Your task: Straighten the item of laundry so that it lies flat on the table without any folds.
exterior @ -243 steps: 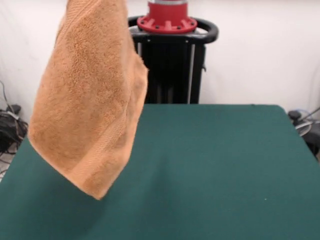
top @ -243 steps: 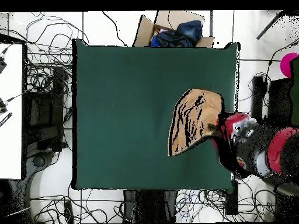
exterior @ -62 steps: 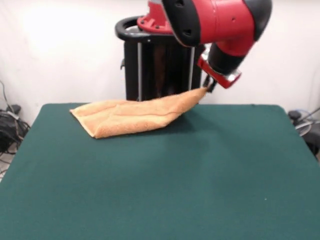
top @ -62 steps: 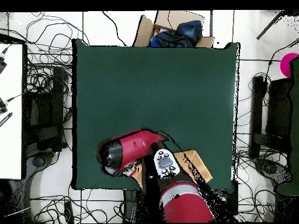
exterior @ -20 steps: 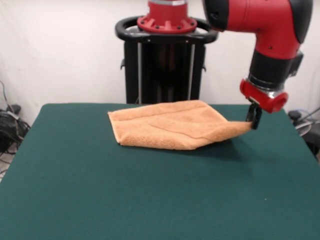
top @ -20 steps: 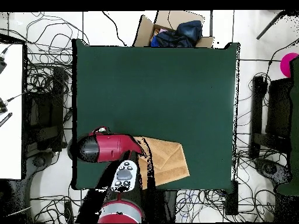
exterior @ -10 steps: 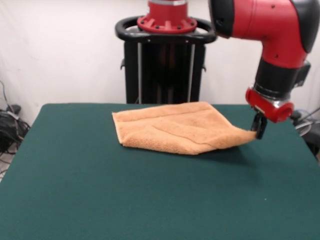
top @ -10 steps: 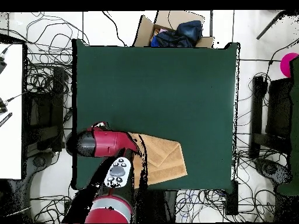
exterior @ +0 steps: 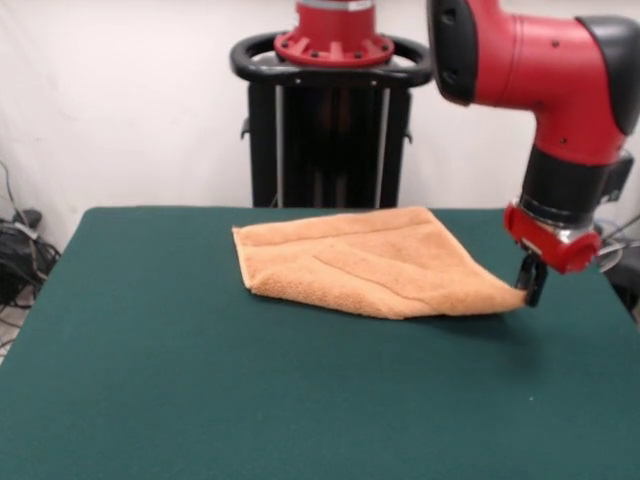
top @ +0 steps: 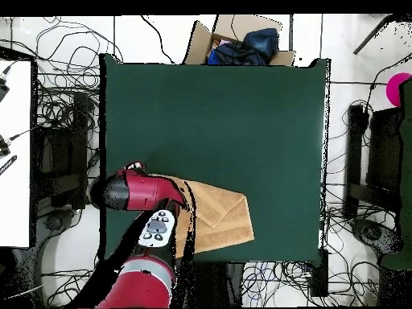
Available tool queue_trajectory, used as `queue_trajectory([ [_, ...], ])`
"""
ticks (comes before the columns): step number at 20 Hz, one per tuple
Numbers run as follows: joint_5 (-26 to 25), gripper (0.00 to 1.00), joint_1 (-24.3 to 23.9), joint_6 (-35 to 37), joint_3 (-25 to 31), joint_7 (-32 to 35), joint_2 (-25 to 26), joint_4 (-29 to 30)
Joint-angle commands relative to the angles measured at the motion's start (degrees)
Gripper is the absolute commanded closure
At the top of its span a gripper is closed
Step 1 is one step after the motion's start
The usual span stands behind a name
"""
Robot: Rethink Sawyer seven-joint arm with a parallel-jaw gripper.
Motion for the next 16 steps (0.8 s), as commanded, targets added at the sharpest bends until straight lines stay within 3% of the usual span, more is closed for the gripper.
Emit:
queue_trajectory([
  [1,6.6,1.00,2.0,-4.5,-0.9,11.9,3.1,-5.6],
  [16,7.1,1.00,1.0,-4.5,2.2,7.2,5.2,-7.8],
])
